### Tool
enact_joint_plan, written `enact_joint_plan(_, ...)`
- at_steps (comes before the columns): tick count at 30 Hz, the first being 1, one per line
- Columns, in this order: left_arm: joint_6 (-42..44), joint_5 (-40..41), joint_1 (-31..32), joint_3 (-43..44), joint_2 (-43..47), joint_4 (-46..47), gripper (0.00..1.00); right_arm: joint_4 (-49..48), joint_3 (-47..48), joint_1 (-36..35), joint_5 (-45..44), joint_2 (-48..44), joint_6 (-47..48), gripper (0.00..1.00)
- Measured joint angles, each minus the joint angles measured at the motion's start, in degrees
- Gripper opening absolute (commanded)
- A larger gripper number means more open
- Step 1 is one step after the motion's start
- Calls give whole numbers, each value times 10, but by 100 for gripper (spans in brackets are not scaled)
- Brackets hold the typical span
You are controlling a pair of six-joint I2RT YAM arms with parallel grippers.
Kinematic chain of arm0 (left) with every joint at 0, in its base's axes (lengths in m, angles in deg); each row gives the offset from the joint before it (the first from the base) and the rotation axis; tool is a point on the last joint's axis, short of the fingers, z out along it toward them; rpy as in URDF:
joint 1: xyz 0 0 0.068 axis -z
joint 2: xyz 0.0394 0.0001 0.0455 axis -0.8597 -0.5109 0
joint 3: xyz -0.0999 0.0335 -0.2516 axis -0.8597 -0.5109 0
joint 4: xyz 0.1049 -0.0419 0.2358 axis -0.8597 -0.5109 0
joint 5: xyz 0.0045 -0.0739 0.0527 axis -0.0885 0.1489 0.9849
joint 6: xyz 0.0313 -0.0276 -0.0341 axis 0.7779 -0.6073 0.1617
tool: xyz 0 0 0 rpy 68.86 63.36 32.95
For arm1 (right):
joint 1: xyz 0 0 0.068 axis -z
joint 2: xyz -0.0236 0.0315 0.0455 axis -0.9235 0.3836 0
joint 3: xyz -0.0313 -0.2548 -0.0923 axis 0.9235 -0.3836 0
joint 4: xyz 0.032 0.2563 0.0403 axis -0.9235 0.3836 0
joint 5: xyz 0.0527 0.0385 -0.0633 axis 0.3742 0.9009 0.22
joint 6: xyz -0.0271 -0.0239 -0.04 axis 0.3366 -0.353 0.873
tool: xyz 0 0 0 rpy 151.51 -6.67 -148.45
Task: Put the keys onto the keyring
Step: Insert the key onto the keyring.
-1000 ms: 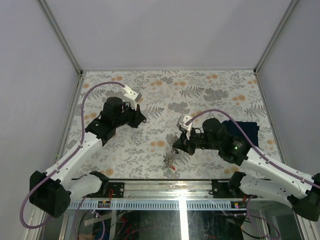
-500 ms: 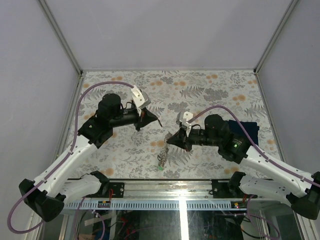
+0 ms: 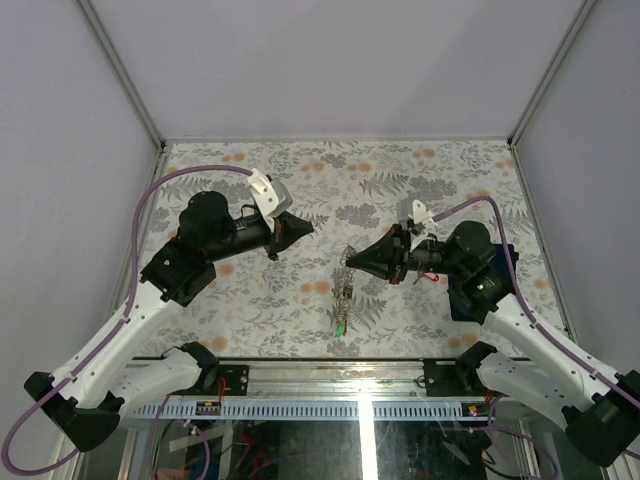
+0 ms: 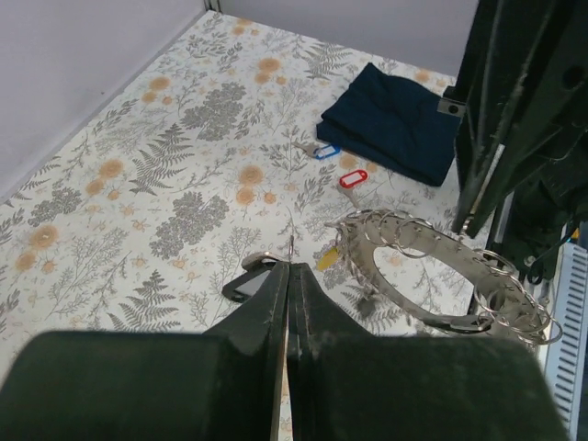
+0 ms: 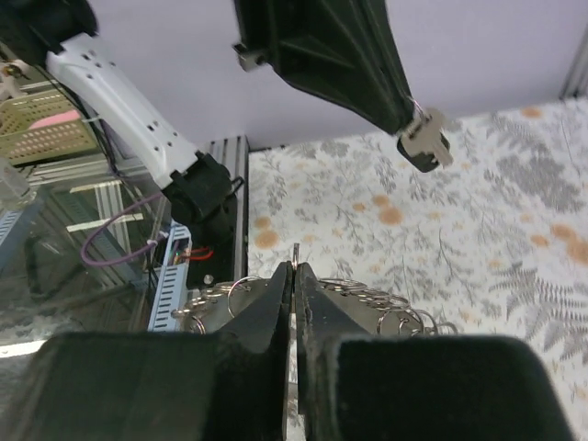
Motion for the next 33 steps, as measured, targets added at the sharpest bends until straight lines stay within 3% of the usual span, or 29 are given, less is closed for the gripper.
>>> enact_joint_plan(7,-37,14,0,-3,7,10,0,-111,-46,5,21,-72,0,0)
enact_joint_plan(15,-14,2,0,-38,35,59,0,-139,-49,5,12,-141,113,0)
enact_joint_plan(23,58,-38,0,-52,38,99,0,-186,-96,5,35,-140,240,0)
enact_joint_plan(33,191,-104,1,-76,41,158,0,-150,-101,1,56,-152,418,0)
